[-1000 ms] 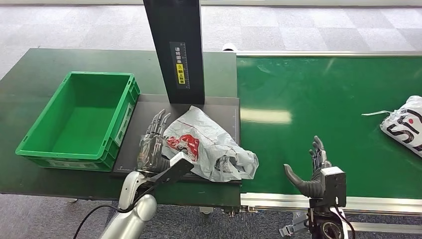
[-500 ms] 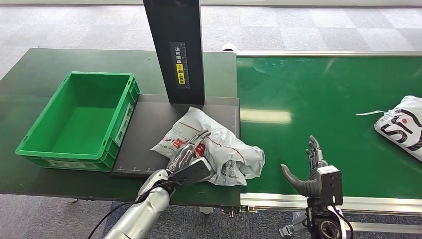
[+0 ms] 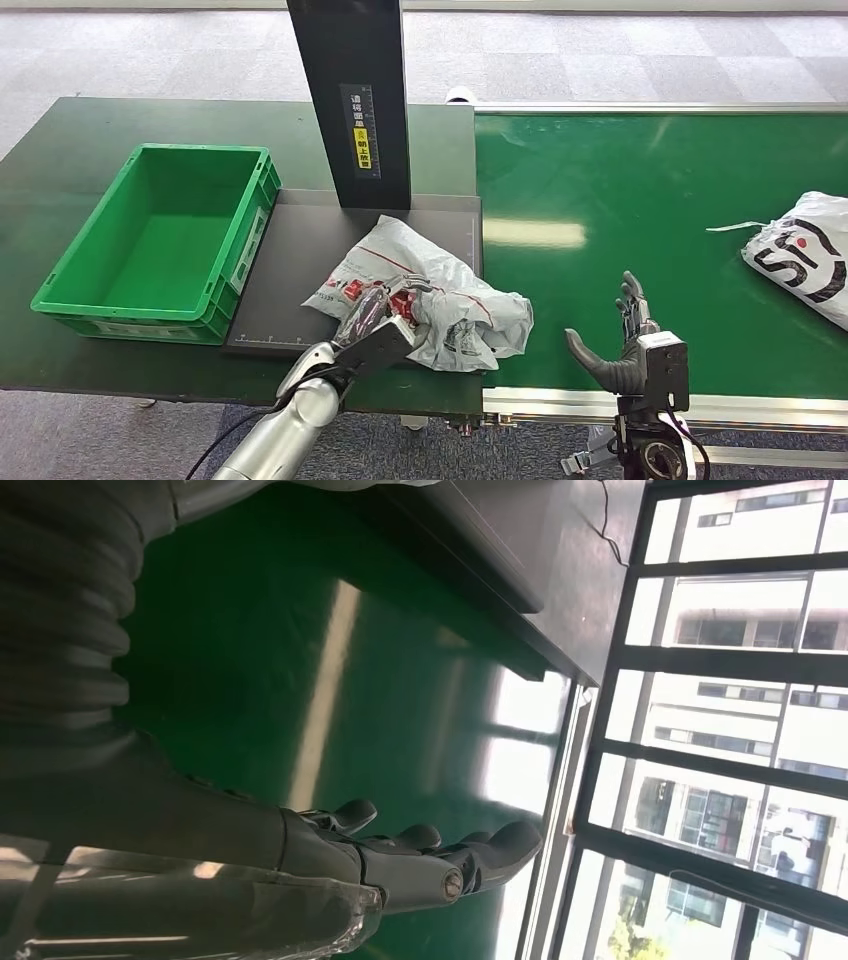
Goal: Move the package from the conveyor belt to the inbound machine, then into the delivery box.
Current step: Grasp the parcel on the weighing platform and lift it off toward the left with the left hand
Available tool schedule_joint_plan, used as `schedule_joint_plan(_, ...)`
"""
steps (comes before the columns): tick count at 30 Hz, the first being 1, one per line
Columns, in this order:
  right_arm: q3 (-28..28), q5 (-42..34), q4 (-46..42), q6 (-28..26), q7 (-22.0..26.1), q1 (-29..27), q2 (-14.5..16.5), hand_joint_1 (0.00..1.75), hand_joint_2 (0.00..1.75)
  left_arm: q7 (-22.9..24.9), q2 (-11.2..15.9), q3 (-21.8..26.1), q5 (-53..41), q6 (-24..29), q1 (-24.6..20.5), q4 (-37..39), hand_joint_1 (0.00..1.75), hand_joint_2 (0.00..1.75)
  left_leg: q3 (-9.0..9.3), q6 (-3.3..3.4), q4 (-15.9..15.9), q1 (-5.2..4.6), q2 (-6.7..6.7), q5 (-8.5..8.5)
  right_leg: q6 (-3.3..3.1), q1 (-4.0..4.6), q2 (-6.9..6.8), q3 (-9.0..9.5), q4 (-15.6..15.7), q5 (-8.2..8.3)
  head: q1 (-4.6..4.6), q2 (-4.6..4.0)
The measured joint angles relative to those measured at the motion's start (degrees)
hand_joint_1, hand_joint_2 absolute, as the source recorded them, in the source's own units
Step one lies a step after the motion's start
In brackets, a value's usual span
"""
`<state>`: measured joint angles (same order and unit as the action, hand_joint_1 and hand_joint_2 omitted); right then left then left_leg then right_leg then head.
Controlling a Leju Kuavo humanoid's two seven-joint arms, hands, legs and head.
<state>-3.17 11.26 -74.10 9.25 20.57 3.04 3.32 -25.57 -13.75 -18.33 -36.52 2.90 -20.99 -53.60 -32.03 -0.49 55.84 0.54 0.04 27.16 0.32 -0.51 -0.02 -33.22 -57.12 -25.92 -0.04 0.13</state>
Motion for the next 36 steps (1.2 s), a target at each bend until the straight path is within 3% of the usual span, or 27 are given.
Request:
schedule_joint_plan(16, -0.48, -0.43, -0.07, -1.09, 0.07, -0.19, 0.01, 0.00, 1.75, -3.80, 0.34, 0.16, 7.29, 9.65, 1.80, -4.79, 1.75, 1.75, 0.00, 0.00, 0.00, 0.00, 0.00, 0.00, 0.00, 0.00, 0.00, 0.00, 0.00, 0.00, 0.01, 0.00)
schedule_joint_plan(17, -0.48, -0.49, -0.11, -1.09, 0.07, -0.25, 0.03, 0.00, 1.75, -4.12, 0.39, 0.18, 7.69, 10.26, 2.00, -5.11, 1.41, 1.75, 0.00, 0.00, 0.00, 0.00, 0.00, 0.00, 0.00, 0.00, 0.00, 0.00, 0.00, 0.00, 0.01, 0.00)
schedule_joint_plan(20, -0.48, -0.55, -0.24, -1.09, 0.07, -0.38, 0.14, 0.00, 1.75, -5.69, 0.49, 0.47, 10.65, 11.17, 2.69, -6.52, 0.10, 1.75, 0.00, 0.00, 0.00, 0.00, 0.00, 0.00, 0.00, 0.00, 0.00, -0.01, 0.00, 0.00, 0.01, 0.00)
schedule_joint_plan(21, -0.48, -0.55, -0.24, -1.09, 0.07, -0.38, 0.17, 0.00, 1.75, -6.40, 0.50, 0.66, 12.54, 10.61, 2.94, -7.18, 0.00, 1.75, 0.00, 0.00, 0.00, 0.00, 0.00, 0.00, 0.00, 0.00, 0.00, -0.01, 0.00, 0.00, 0.00, 0.00)
schedule_joint_plan(29, -0.48, -0.80, -0.18, -1.06, 0.07, 0.20, 0.22, 0.00, 1.75, -8.65, 0.66, 0.91, 24.44, 0.27, 4.48, -12.20, 0.00, 1.75, -0.01, 0.00, 0.00, 0.00, 0.00, 0.00, 0.00, 0.00, 0.00, 0.00, 0.00, 0.00, 0.01, 0.00)
schedule_joint_plan(33, -0.48, -0.87, -0.15, -0.99, 0.07, 0.33, 0.22, 0.00, 1.75, -8.07, 0.74, -0.38, 21.06, 0.79, 4.85, -13.42, 0.00, 1.75, -0.01, 0.00, 0.00, 0.00, 0.00, 0.00, 0.00, 0.00, -0.01, -0.01, 0.01, 0.00, 0.01, 0.01)
schedule_joint_plan(36, -0.48, -0.87, -0.15, -0.91, 0.07, 0.32, 0.25, 0.00, 1.75, -4.11, 0.89, -2.68, 14.05, 3.20, 4.74, -13.26, 0.00, 1.75, -0.01, 0.00, 0.00, 0.00, 0.00, 0.00, 0.00, 0.00, -0.01, -0.02, 0.01, 0.00, 0.01, 0.00)
